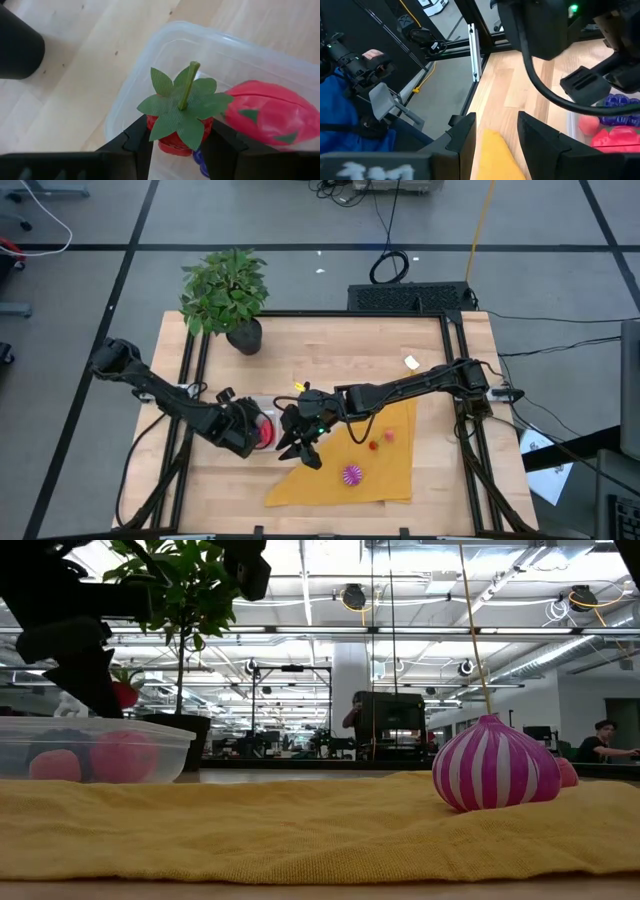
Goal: Pick and placing Produce into tupperware
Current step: Put the left red strawberry into the transparent bin
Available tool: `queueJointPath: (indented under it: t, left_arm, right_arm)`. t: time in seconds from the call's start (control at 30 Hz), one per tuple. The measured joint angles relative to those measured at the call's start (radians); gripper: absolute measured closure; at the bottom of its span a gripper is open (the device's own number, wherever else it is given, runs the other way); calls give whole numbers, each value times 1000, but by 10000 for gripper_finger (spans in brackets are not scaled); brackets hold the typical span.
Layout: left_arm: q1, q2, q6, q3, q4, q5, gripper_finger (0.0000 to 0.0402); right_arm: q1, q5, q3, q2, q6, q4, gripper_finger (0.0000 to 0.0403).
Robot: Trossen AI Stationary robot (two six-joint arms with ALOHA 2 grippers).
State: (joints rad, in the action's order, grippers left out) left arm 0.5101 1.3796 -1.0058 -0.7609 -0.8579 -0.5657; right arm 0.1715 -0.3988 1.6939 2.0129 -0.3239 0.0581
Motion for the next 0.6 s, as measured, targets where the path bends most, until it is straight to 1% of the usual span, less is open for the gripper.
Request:
queueJointPath:
  t: [0.3, 0.6]
  left_arm:
    - [-43, 0, 111, 0, 85, 72, 256]
    - [-74, 0, 121, 0, 89, 120, 256]
  right_arm:
    - [0, 0, 0, 0, 26, 19, 270]
    - [0, 0, 0, 0, 47, 40, 270]
